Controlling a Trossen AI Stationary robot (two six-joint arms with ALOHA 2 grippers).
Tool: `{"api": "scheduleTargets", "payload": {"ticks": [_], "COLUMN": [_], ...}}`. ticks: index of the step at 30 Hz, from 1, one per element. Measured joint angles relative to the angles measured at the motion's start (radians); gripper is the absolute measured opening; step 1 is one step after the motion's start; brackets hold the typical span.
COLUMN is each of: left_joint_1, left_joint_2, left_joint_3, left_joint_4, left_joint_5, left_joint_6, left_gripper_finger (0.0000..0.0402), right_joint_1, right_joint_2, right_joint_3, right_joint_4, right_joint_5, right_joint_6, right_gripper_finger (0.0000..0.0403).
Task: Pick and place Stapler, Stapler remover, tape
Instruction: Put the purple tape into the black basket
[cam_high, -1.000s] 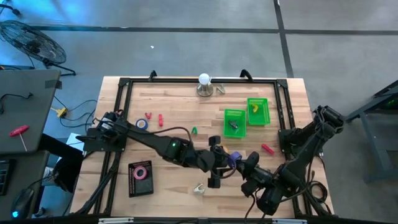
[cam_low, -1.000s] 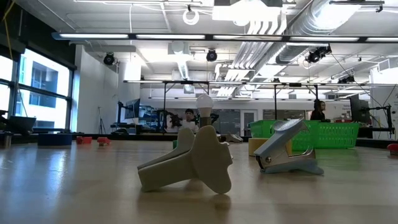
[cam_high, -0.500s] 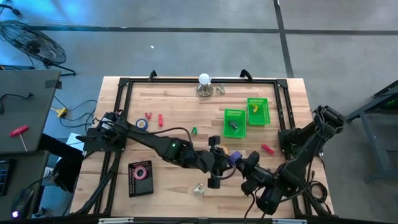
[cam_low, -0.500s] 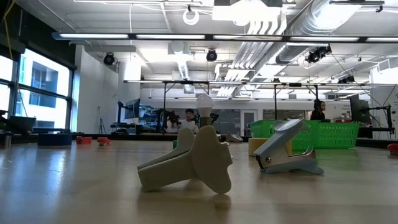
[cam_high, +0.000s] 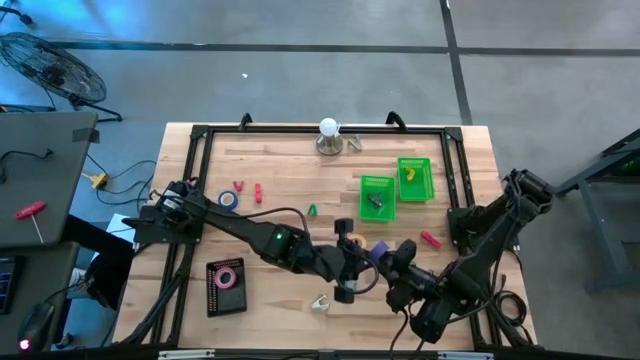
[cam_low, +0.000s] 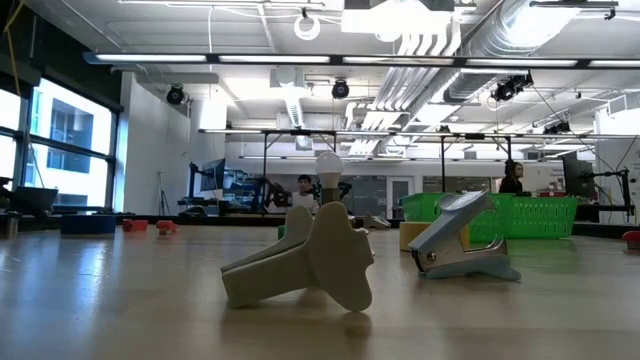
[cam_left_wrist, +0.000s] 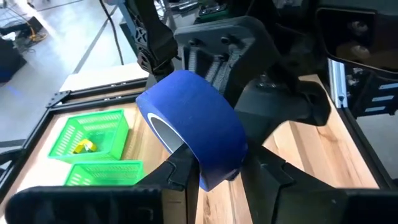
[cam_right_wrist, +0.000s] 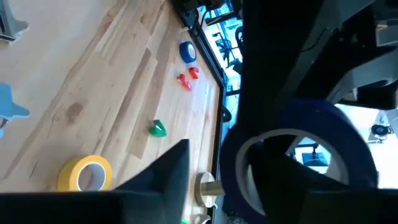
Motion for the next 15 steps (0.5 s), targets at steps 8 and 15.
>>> {"api": "scheduleTargets", "payload": {"ticks": [8, 15], "left_joint_1": [-0.001, -0.001], "left_joint_2": [-0.001, -0.005], "left_joint_3": [0.004, 0.014], "left_joint_4": [-0.006, -0.097], "left_joint_5": [-0.065, -0.168], "left_joint_6": [-0.006, -0.01], "left_gripper_finger": [0.0084, 0.0082], "right_joint_1": [0.037, 0.095], "right_joint_2": [0.003, 0.003], "right_joint_3": [0.0, 0.0], "right_joint_4": [0.001, -0.036], "right_joint_5": [0.088, 0.266], "right_joint_6": [-0.002, -0.022], "right_gripper_finger": [0.0204, 0.0201]}}
